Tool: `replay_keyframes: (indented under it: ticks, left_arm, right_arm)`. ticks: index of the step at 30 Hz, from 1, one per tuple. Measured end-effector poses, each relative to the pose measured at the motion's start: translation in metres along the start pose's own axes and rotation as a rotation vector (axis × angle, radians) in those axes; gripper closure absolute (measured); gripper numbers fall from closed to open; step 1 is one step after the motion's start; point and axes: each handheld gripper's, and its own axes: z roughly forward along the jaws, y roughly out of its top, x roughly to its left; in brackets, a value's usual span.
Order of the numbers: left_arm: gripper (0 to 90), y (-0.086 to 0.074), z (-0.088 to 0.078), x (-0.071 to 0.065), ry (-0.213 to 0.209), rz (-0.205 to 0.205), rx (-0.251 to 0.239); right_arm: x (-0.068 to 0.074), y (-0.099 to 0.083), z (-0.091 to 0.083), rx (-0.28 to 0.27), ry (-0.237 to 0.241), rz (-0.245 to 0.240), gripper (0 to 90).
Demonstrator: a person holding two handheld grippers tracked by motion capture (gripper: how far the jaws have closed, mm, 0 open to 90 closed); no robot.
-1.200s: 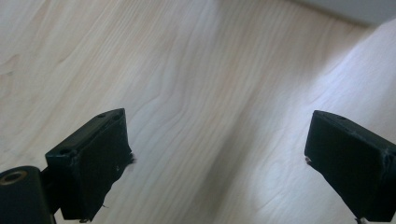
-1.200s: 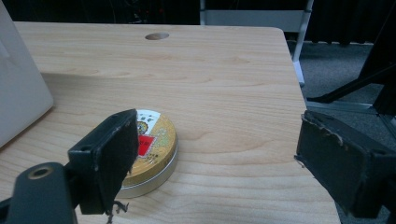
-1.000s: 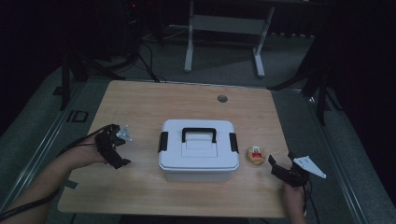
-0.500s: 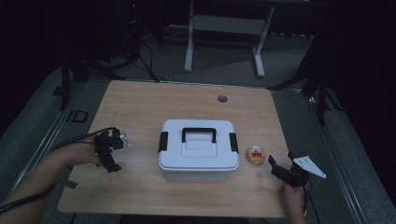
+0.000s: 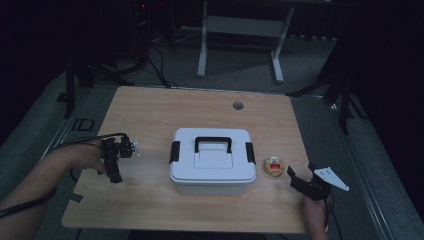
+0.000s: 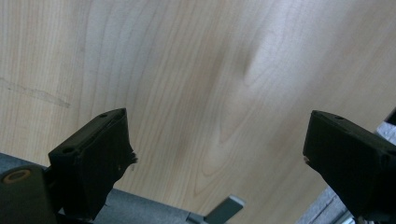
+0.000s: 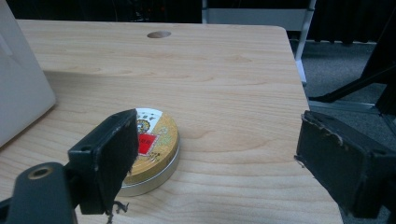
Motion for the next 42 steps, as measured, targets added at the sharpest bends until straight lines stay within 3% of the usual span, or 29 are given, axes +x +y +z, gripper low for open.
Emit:
replay_keyframes:
  ticks: [10, 16, 21, 30, 38, 42]
  left_arm:
    - [9.1, 0.002, -0.013, -0.001, 0.0, 0.015, -0.007]
    - [9.6, 0.002, -0.025, 0.001, 0.001, 0.001, -0.004]
    - [9.6, 0.004, -0.036, 0.002, -0.013, -0.006, -0.038]
    - [10.8, 0.015, -0.057, 0.001, 0.01, 0.025, -0.075]
    - [11.7, 0.028, -0.073, 0.0, 0.02, 0.049, -0.08]
    - [11.7, 0.036, -0.081, 0.0, 0.046, 0.065, -0.081]
  right_arm:
    - [0.0, 0.0, 0.0, -0.001, 0.0, 0.001, 12.7]
    - [0.0, 0.0, 0.0, 0.002, 0.001, 0.001, 12.7]
    - [0.0, 0.0, 0.0, 0.002, 0.0, 0.002, 12.7]
    - [0.0, 0.0, 0.0, 0.003, 0.001, 0.002, 12.7]
    - [-0.001, 0.0, 0.0, 0.003, 0.004, 0.007, 12.7]
    - [0.0, 0.0, 0.0, 0.003, 0.004, 0.004, 12.7]
